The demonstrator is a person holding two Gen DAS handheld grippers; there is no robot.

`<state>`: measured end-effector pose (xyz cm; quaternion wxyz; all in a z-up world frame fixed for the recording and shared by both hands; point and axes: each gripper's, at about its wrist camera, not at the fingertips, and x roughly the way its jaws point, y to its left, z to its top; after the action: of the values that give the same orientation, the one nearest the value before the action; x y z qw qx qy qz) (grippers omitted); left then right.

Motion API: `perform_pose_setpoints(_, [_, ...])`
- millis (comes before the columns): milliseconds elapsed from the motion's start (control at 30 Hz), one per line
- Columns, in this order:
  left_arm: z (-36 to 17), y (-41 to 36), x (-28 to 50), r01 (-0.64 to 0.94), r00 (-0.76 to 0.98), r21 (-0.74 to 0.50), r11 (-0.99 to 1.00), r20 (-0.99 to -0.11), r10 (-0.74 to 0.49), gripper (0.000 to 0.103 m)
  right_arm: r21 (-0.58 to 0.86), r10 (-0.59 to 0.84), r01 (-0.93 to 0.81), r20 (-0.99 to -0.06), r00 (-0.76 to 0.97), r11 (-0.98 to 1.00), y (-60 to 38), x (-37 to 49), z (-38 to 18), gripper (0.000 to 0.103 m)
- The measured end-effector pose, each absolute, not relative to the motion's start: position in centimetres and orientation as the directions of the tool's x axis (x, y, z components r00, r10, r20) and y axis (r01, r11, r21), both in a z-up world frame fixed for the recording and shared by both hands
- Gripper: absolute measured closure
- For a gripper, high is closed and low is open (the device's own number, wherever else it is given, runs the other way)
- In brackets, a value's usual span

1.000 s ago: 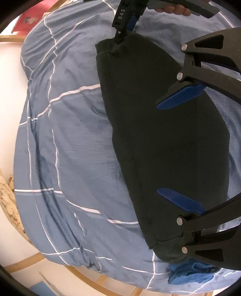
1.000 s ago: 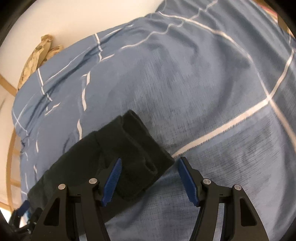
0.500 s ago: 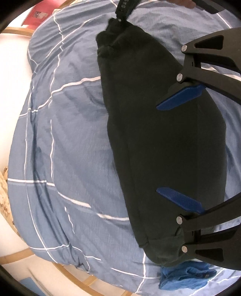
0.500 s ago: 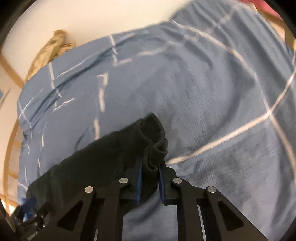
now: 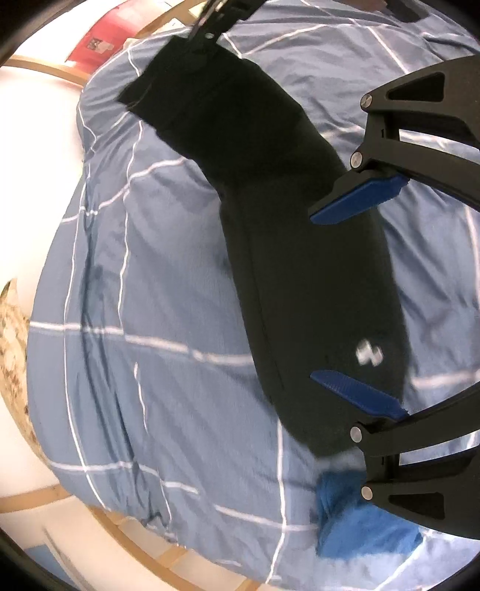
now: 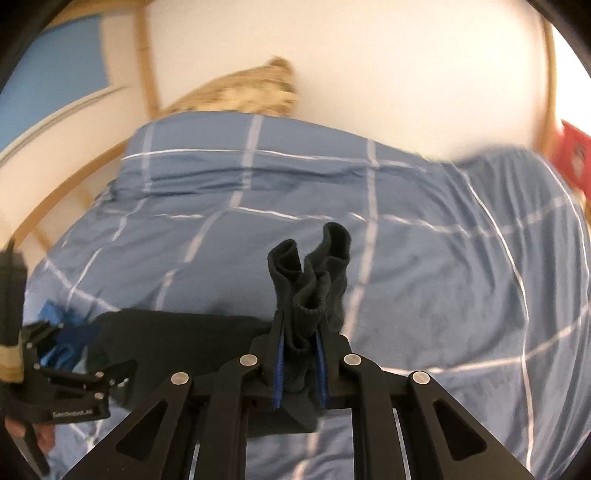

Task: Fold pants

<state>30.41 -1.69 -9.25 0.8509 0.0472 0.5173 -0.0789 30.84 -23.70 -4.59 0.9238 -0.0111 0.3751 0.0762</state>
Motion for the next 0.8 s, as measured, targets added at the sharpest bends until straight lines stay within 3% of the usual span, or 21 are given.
perform_pose_setpoints(433, [-7.1,11.2,26.9,0.15,0.446,0.013,0.989,-0.893,-0.056,0.022,-0.053,0.254,-0.402,-0.696,0.671,0.914,-7.3,28.9,-2.6,0.088])
perform_pose_setpoints(800, [-9.5,17.7,25.8,0.153,0.42,0.061,0.986,-0.908,-0.009,0.022,-0.042,0.305,-0.534,-0.782,0.544,0.845,2.8,28.5,-9.1,0.088])
